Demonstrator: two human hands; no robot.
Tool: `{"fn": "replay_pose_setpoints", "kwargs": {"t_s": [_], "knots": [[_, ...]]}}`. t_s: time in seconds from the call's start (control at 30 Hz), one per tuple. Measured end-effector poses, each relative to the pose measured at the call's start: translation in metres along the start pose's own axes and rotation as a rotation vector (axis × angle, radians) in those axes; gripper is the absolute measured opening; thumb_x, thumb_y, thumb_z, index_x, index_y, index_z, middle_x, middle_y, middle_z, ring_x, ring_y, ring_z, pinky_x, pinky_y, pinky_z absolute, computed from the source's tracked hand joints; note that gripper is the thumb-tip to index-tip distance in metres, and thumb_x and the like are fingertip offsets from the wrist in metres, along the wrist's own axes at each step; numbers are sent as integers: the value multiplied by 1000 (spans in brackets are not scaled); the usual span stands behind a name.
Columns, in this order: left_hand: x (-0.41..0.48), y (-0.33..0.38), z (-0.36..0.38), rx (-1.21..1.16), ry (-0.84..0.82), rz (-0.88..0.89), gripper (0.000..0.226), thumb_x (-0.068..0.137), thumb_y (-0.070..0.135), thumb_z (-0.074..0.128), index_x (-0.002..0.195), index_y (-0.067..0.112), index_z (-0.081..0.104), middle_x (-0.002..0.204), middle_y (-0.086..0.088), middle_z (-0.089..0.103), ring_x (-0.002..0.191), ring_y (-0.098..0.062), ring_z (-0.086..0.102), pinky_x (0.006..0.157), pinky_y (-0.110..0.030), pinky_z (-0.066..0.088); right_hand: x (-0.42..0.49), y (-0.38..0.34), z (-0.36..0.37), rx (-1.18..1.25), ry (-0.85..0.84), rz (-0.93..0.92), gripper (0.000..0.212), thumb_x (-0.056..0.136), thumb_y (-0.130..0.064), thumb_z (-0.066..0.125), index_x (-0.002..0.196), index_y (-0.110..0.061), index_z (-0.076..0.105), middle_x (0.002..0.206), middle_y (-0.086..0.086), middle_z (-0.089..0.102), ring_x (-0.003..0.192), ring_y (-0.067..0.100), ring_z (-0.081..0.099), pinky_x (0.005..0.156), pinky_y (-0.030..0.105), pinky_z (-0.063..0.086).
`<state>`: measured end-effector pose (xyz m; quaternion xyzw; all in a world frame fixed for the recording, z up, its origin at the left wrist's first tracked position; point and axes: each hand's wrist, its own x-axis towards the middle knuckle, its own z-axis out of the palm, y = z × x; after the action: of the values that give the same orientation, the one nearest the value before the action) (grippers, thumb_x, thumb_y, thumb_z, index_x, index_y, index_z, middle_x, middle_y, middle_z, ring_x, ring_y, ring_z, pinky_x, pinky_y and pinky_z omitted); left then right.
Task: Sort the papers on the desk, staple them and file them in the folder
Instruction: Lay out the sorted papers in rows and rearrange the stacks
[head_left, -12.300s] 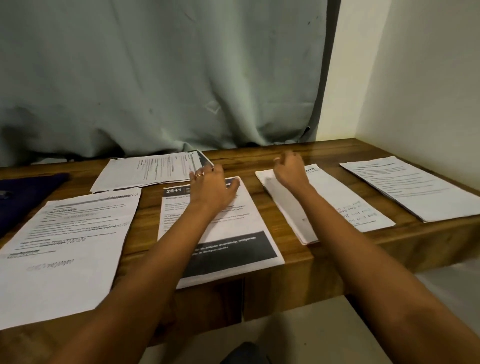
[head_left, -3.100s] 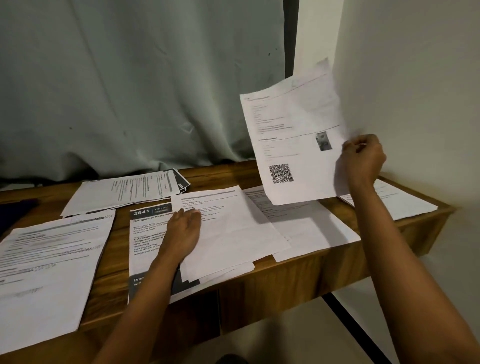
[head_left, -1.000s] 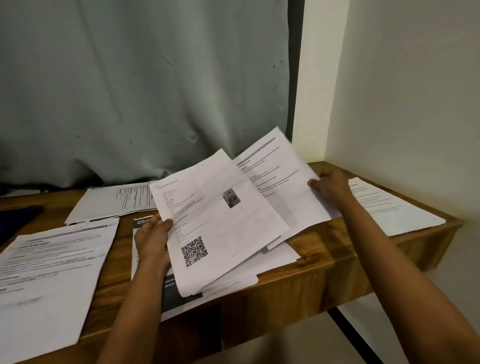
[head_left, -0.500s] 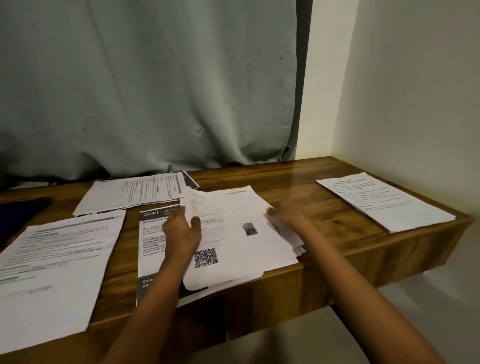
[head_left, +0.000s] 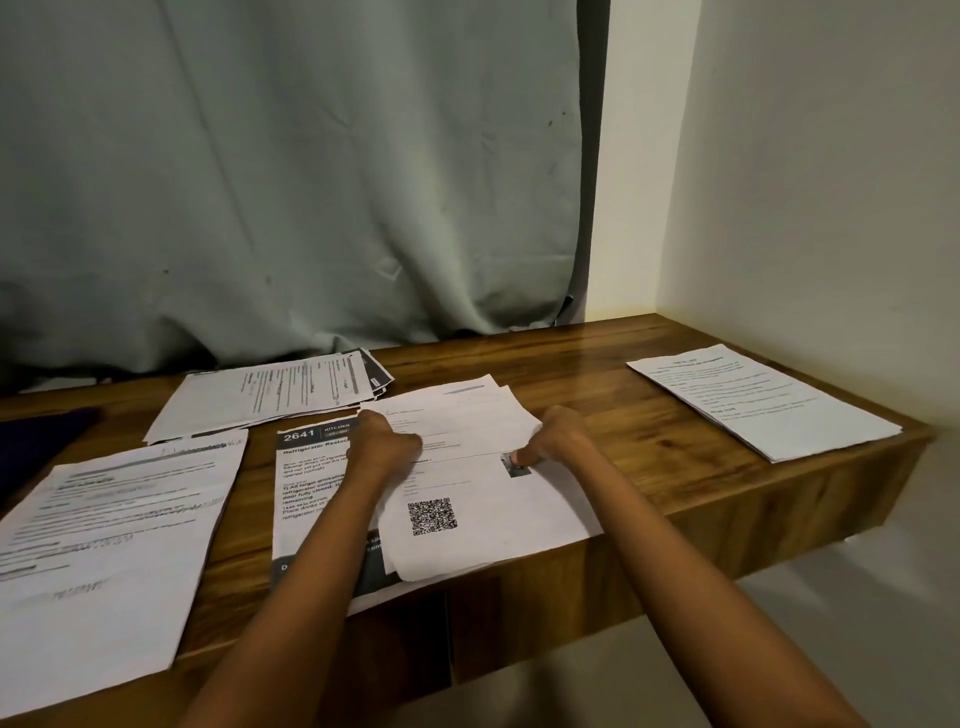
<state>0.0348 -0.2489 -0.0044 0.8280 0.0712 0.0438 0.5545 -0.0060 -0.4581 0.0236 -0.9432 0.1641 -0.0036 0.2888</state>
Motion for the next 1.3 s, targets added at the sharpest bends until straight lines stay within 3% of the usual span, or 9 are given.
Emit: {"fn": "replay_pose_setpoints", "kwargs": {"t_s": [0.1,0.23,0.47,0.53,0.63,0.87,0.97,1.1,1.3], "knots": [[-6,10,-3,-52,28,-43,40,71,-8,65,107,5,54,102,-6,64,90,-25,62,63,-28,53,1,1,-3,35,-10,34,52,73,-24,81,113,-4,56,118,10,60,101,24,58,71,27,43],[0,13,-9,-103,25,-61,28,74,-11,65,94,7,58,103,-9,65,91,-30,63,77,-37,55,4,4,-2,123,-31,45,49,77,-16,77,117,-1,54,119,12,59,107,25,57,74,26,44],[-7,26,-15,-346,-115,-56,22,84,-8,60,84,11,49,99,-12,64,90,-31,63,83,-43,53,11,19,-3,511,17,32,32,82,-7,71,111,2,61,110,9,65,91,24,62,74,30,53],[-6,31,-12,-391,-141,22,20,86,-4,60,103,5,55,112,-14,66,93,-30,65,84,-44,54,8,22,-10,639,56,-17,30,83,-7,69,111,0,61,112,7,65,89,21,62,77,30,53],[-10,55,-6,-436,-193,223,36,91,-5,49,126,4,53,123,-11,62,103,-25,64,91,-41,51,2,21,-30,767,176,-152,25,90,-10,62,115,-7,57,106,2,61,81,11,57,56,16,42],[-15,144,5,-299,23,690,28,100,19,41,126,9,37,121,-3,55,103,-15,57,79,-27,53,13,9,-95,861,510,-464,23,96,-8,47,119,-8,50,107,-1,57,92,11,55,71,16,45],[-12,157,14,-311,48,734,31,101,26,40,127,10,31,125,-9,56,107,-22,59,87,-37,54,21,9,-103,866,533,-479,19,98,-11,43,116,-8,47,107,2,55,90,11,53,72,19,45],[-14,139,33,-404,60,773,35,100,30,43,127,14,27,118,0,58,95,-9,63,75,-23,57,27,27,-86,838,449,-440,24,99,-10,43,123,-5,42,108,3,53,90,8,50,66,12,41],[-13,119,47,-398,61,751,34,100,28,43,128,11,33,116,0,58,85,-2,63,64,-13,54,30,45,-69,885,385,-408,35,98,-20,49,132,-20,40,116,-5,53,105,13,52,90,34,45]]}}
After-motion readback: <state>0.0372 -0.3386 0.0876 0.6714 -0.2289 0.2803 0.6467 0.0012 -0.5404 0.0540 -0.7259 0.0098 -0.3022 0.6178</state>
